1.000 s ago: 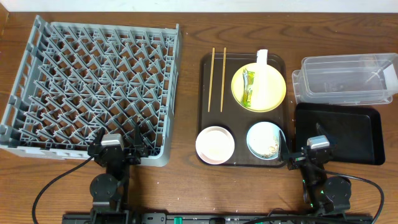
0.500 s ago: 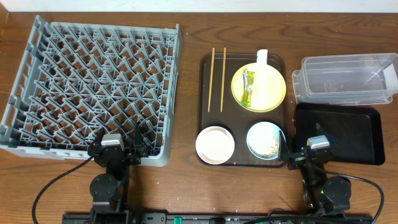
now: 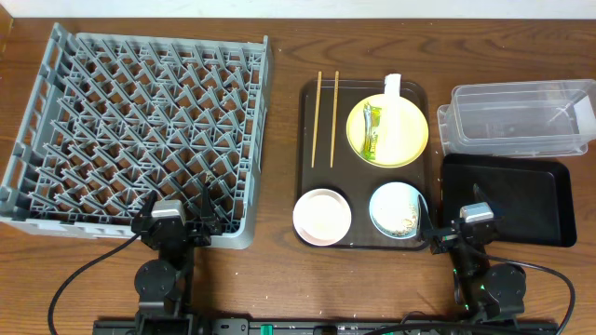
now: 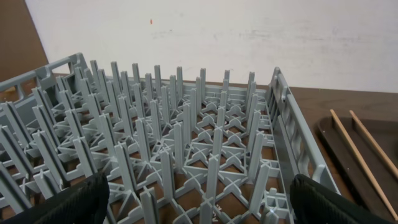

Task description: Sort waste into correct bins and load items into the dishwasher

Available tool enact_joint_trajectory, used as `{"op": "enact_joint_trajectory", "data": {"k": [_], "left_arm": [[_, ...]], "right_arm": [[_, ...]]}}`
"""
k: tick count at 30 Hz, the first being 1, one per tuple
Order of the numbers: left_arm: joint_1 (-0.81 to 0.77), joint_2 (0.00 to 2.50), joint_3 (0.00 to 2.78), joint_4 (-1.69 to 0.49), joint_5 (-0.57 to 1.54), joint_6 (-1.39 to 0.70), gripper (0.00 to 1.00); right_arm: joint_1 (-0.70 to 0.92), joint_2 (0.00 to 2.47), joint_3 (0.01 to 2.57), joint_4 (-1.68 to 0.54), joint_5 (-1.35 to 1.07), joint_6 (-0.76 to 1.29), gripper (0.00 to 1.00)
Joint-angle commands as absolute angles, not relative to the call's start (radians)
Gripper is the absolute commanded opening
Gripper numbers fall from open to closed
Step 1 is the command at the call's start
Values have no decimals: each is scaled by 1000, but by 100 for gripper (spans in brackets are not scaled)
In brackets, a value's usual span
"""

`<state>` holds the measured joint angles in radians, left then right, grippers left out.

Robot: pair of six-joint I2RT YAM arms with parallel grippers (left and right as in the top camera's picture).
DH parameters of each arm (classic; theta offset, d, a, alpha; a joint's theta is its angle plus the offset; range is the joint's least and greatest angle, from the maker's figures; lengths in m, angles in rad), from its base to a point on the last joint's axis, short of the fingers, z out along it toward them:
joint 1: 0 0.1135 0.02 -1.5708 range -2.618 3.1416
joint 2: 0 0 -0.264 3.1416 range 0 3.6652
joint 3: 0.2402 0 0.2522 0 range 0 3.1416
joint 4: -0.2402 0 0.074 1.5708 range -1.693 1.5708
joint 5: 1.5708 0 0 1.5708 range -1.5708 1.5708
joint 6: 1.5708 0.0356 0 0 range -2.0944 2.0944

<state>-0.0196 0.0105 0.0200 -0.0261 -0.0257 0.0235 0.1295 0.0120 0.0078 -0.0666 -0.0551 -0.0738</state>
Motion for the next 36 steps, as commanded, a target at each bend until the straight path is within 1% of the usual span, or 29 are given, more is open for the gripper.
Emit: {"op": "enact_joint_trajectory", "data": {"k": [1,6,10,14,17,19,23,26,29,32,36], "left_arm": [[-14,5,4,-70,-41,25,94],[-14,5,4,-10,-41,25,94],[-14,5,4,-49,-27,24,94],[-14,6,4,-51,121,-12,94],[-14,6,5,37,256,-24,94],[-14,6,24,80,280,-33,94],[-14,44,141,60,280,-102,94],[-14,150,287,-16,281,-154,94],[-14,317,466,-125,310,-159,95],[-14,508,657,-257,380,-159,95],[-14,765,915,-459,500,-159,95]], "right_arm": [[119,13,6,-70,-54,-84,99],[119,13,6,-68,-60,-84,99],[119,13,6,-69,-61,-73,99],[119,13,6,-64,-81,18,99],[119,14,22,-57,-157,38,99],[119,16,49,-72,-170,58,99],[119,75,184,-151,-175,111,99],[119,205,336,-245,-182,111,99],[119,392,512,-335,-233,111,99],[119,590,698,-438,-280,111,99],[119,888,979,-634,-306,146,99]]}}
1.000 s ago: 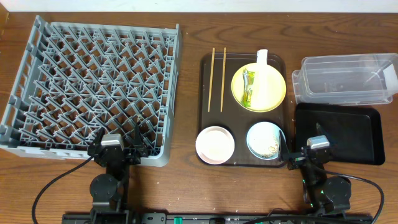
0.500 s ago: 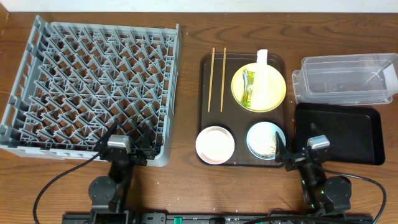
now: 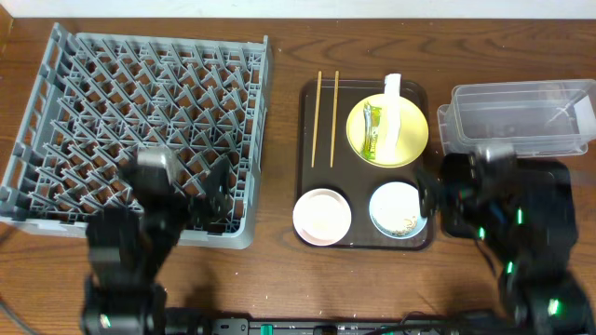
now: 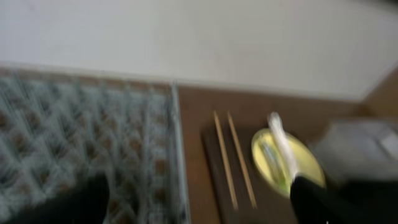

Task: Sort waste into correct bins and load items into the dishwasher
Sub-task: 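Reach the right gripper to the yellow plate and grasp the white tissue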

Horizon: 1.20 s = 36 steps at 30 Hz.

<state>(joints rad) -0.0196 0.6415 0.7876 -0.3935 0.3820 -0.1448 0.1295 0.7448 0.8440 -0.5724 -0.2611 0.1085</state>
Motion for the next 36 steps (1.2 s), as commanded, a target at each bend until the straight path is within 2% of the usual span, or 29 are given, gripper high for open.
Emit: {"op": "enact_joint_trajectory", "data": {"k": [1,5,12,15,18,22,34,36], "left_arm": [[-14,820,972,-511,519,-159,94],[-14,1000,1155,-696,536,-159,94],[-14,1124,1189,-797,535,-159,94],[-14,1146,1189,-812,535,-159,94],[-14,1155,1189,-811,535,-159,94],[-14,1156,1189,-811,535,-159,94],[-14,1156,1188,-811,535,-159,94],[-14,1156,1189,-811,535,-159,94]], "right_arm": [[119,952,1045,-687,-310,162,99],[119,1178,1256,-824,-315,128,99],[128,1388,1308,-725,-381,172,97],[164,1464,1308,-703,-359,171,73],[208,1545,1308,-702,-197,194,61],[236,1669,1308,-686,91,355,45],[236,1990,1308,-535,84,377,43],[237,2014,1308,-519,81,377,39]]}}
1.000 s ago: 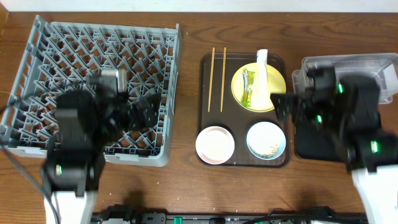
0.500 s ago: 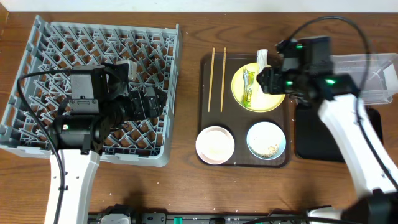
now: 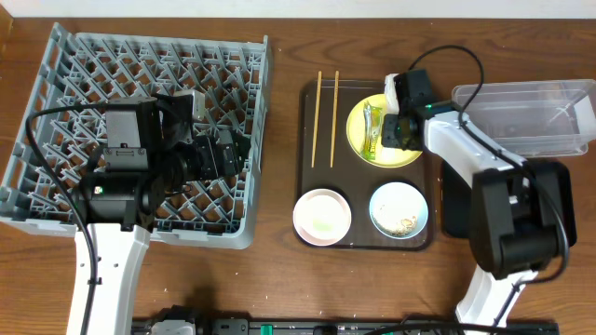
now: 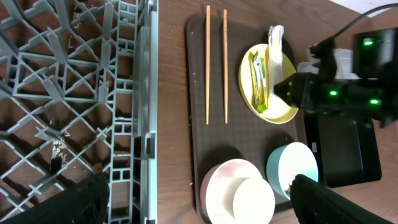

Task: Sort waste into correct bins and load items into the dishwasher
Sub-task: 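Reach the right gripper to the yellow plate and grasp the white tissue, then carry the tissue with the right gripper into the clear plastic bin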

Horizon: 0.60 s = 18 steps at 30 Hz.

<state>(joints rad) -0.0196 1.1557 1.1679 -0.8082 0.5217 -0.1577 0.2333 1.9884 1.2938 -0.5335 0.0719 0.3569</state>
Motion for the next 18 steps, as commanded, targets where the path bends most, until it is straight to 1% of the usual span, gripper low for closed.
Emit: {"op": "enact_joint_trajectory", "data": {"k": [1,2,4,5,9,13,16,18], "left_arm": [[-14,1156,1188,-811,535,-159,95],[-14,1156,1189,-811,535,-159,94],[-14,1156,1189,-811,535,-159,95],[-14,1156,1188,-811,535,-159,94],[-14,1156,1188,-811,535,-159,94],[-14,1156,1188,-811,535,-159,94],[-14,1156,1188,-811,535,-159,94],[-14,1156,1188,-811,535,-159,95]], "right_arm": [[237,2020,1308,-515,79,378,36],[235,2027,1308,-511,78,378,29],[225,2026,1309,-509,77,378,4],[219,2018,1309,-510,72,378,1],[183,1940,1309,-516,0,378,1],[138,1799,1309,-515,-53,403,1],[91,1696,1309,-516,-46,464,1],[48,1639,1309,-529,0,561,1]]}}
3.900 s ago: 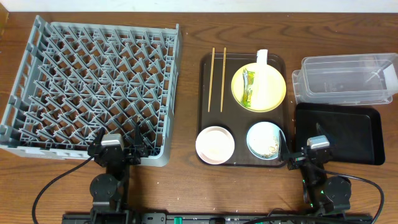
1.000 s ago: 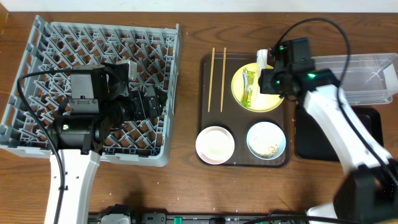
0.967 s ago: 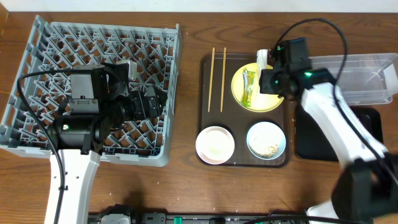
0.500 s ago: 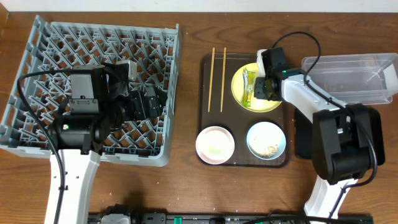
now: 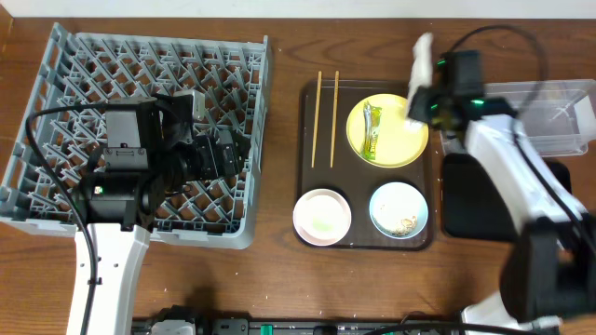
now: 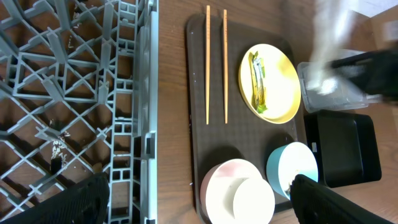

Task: Sort waste into correct bins and load items into the dishwasher
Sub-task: 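Carry the tissue with the right gripper into the clear plastic bin, then return the right gripper to the plate and grasp the green wrapper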

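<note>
My right gripper (image 5: 421,91) is shut on a long white piece of waste (image 5: 422,56), held off the yellow plate (image 5: 396,135) near the clear bin's left end. In the left wrist view that piece is a white blur (image 6: 328,43). A green wrapper (image 5: 371,128) still lies on the plate. Two chopsticks (image 5: 326,119), a pink bowl (image 5: 322,216) and a blue bowl (image 5: 399,209) rest on the brown tray (image 5: 358,177). My left gripper (image 5: 233,154) hovers open over the grey dish rack (image 5: 84,93); its fingers (image 6: 81,202) frame the pink bowl (image 6: 239,196).
A clear plastic bin (image 5: 521,116) stands at the far right, with a black bin (image 5: 507,200) in front of it. The rack fills the table's left half. Bare wood lies between rack and tray and along the near edge.
My right gripper was down at the white piece on the yellow plate. Now it holds that piece raised, farther back and to the right, by the clear bin. The left arm has not moved.
Both arms were folded low at the table's near edge. Then both were up and blurred in motion. Then my left gripper hung open over the rack's right side while the right one reached the white piece on the plate, which is now lifted off.
</note>
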Available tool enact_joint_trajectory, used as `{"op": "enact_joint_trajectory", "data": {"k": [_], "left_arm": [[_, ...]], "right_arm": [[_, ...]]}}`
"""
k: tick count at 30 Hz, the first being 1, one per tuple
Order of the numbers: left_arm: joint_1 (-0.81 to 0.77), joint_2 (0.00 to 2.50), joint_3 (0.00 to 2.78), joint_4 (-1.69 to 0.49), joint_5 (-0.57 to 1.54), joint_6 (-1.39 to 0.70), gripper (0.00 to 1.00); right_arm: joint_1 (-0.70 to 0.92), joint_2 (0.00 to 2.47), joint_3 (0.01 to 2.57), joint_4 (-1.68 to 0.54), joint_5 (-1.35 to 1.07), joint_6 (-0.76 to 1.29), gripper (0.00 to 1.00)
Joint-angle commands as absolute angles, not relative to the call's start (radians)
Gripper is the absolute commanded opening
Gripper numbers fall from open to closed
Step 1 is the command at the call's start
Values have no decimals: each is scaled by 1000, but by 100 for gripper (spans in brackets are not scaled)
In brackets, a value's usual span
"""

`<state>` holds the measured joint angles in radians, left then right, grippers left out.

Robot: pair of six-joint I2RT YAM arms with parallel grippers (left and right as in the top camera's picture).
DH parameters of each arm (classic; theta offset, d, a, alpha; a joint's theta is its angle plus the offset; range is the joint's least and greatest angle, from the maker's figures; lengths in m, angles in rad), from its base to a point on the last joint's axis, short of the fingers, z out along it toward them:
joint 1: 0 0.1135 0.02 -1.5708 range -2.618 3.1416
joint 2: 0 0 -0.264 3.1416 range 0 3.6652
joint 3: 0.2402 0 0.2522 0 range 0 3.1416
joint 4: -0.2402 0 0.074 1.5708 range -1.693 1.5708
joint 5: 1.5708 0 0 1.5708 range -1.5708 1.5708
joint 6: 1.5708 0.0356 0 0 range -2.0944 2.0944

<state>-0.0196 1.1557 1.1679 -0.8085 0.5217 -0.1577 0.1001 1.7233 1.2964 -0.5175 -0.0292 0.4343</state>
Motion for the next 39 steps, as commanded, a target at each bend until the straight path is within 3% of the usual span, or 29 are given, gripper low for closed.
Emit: {"op": "enact_joint_trajectory", "data": {"k": [1,7,13,15,16,17,19,22,28,32,39], "left_arm": [[-14,1156,1188,-811,535,-159,94],[-14,1156,1189,-811,535,-159,94],[-14,1156,1188,-811,535,-159,94],[-14,1156,1188,-811,535,-159,94],[-14,1156,1188,-811,535,-159,94],[-14,1156,1189,-811,535,-159,94],[-14,1156,1188,-811,535,-159,94],[-14,1156,1188,-811,535,-159,95],[-14,1156,1188,-811,535,-159,94],[-14,1156,1188,-811,535,-159,94],[-14,1156,1188,-811,535,-159,95]], "right_arm": [[27,1621,1309,-543,37,618,1],[-97,1615,1308,-599,202,870,1],[-141,1704,1308,-595,213,893,1],[-141,1724,1308,-598,213,881,22],[-141,1729,1308,-596,213,873,50],[-141,1728,1308,-592,208,861,62],[-141,1708,1309,-570,173,807,71],[-131,1657,1309,-505,-2,670,72],[-7,1559,1309,-439,-371,339,63],[134,1577,1304,-525,-287,238,62],[317,1756,1291,-540,64,286,63]]}}
